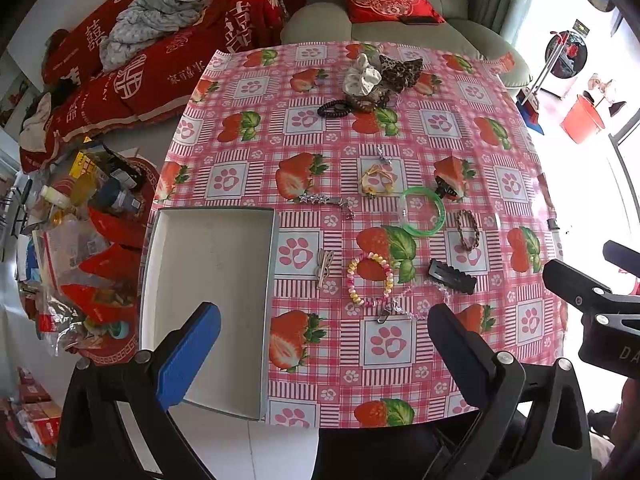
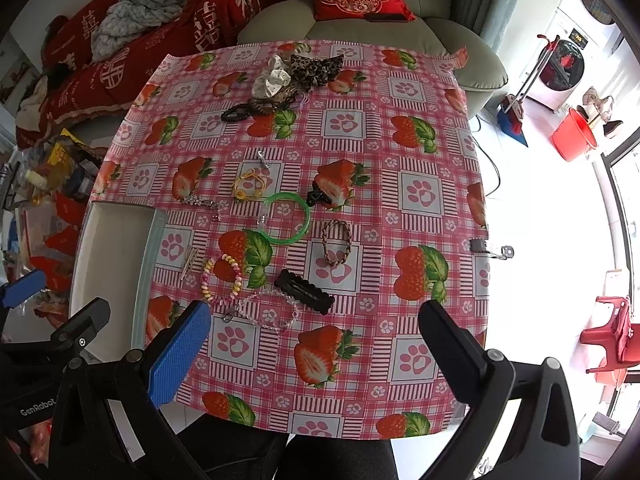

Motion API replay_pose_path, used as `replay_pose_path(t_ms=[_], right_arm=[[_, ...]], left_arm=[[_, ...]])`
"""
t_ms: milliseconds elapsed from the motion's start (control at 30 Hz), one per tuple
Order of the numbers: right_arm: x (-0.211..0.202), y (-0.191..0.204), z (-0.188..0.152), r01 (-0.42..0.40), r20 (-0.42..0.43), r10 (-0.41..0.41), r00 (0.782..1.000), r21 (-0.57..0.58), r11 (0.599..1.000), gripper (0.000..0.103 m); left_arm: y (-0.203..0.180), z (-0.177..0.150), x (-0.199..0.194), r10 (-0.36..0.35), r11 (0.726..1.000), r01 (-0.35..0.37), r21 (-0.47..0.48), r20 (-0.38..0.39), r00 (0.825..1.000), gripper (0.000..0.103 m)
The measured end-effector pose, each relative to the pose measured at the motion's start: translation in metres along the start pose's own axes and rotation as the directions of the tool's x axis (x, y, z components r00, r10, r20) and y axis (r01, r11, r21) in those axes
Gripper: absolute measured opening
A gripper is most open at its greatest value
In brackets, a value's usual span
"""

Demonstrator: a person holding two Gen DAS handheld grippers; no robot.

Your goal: Organize jewelry

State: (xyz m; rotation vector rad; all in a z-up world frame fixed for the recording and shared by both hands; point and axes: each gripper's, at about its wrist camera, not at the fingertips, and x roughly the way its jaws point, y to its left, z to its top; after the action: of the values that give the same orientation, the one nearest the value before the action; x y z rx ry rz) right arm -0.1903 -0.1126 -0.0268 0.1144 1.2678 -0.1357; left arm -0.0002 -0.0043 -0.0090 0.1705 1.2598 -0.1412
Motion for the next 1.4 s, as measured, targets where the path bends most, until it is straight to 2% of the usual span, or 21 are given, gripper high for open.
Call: replay_pose_path(t_ms=[1400], right_arm=[[0.002, 0.001, 0.001, 0.001, -0.002, -0.001, 1.0, 0.004, 1.0, 0.103]], left_arm=[[-0.005, -0.008, 0.005, 0.014, 1.0, -0.014, 0.011, -0.006, 1.0, 0.103]])
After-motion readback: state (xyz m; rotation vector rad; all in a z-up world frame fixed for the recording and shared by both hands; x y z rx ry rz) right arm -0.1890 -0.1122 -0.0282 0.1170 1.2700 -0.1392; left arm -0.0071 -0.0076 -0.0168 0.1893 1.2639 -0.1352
